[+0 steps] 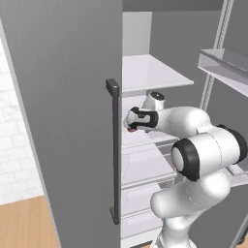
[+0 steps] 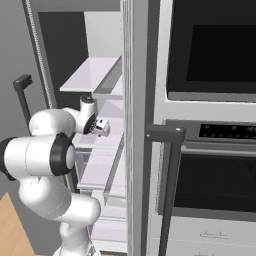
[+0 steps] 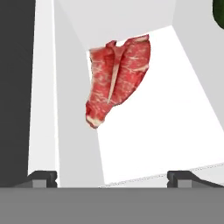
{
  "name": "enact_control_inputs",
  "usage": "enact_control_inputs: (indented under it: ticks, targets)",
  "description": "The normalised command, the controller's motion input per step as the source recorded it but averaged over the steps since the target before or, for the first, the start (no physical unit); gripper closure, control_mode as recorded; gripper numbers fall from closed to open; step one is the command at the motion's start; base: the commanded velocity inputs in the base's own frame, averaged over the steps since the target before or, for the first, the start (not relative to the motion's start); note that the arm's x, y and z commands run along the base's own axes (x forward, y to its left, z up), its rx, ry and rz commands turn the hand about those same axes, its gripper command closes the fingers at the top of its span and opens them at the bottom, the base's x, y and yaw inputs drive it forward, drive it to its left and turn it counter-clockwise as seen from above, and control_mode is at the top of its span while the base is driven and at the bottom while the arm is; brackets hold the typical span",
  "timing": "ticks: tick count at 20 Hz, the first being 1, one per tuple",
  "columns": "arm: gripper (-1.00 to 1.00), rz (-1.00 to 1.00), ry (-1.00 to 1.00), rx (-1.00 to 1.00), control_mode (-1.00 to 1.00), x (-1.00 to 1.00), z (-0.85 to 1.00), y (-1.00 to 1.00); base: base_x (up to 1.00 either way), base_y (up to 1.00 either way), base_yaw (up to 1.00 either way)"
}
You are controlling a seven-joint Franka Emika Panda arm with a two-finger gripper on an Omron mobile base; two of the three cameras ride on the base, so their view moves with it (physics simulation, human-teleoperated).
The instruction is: Place one avocado and one steak in each tupperware on the nearby counter, to pack two identical lunches.
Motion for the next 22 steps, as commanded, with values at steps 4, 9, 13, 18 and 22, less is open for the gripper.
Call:
enact_control_inputs:
  ticks: [4,9,13,18,22]
  targets:
    - [-1.0,0.0,-0.07,0.0,-1.0,0.31,-0.07,0.15,0.0,0.0,0.0]
    - [-1.0,0.0,0.0,0.0,-1.0,0.4,-0.04,0.02,0.0,0.0,0.0]
    - [-1.0,0.0,0.0,0.0,-1.0,0.45,-0.12,0.0,0.0,0.0,0.0]
    - [-1.0,0.0,0.05,-0.01,-1.0,0.4,-0.25,0.0,0.0,0.0,0.0]
    - [-1.0,0.0,0.01,-0.01,-1.0,0.35,-0.31,0.0,0.0,0.0,0.0]
